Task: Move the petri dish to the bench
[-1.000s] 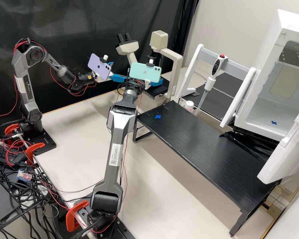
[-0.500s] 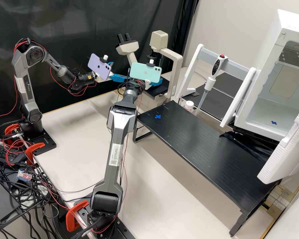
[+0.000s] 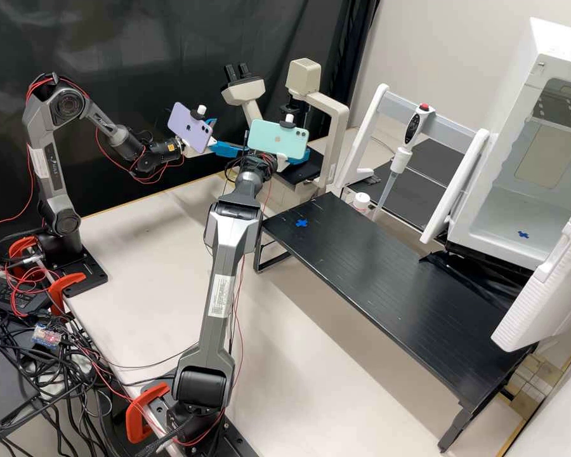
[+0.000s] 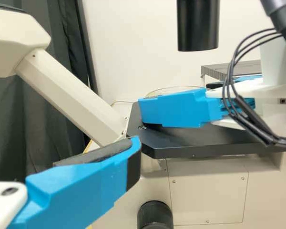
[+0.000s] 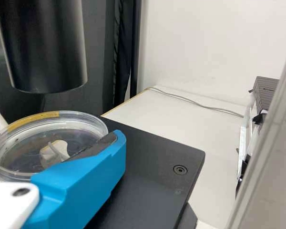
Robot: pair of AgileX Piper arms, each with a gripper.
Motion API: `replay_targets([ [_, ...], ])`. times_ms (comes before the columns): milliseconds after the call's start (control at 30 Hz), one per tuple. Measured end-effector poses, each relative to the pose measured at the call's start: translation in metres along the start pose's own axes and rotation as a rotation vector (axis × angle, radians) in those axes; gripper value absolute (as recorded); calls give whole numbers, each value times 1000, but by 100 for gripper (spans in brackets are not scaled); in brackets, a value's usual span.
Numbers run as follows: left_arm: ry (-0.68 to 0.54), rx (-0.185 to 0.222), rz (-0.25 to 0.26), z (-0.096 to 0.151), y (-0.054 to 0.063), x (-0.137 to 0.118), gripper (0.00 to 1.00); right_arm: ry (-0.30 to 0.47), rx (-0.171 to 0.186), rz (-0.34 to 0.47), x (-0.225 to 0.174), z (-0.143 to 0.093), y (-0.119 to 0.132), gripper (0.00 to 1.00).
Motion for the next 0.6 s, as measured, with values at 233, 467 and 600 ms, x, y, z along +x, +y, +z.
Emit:
replay_targets([
  [233,0,0,0,0,0,0,100,-19,-6,-17,-4,5,-3,0],
  [467,0,0,0,0,0,0,100,-26,-27,-25,-24,2,7,0],
  [600,0,0,0,0,0,0,100,-25,-43,-22,-38,2,11,0],
])
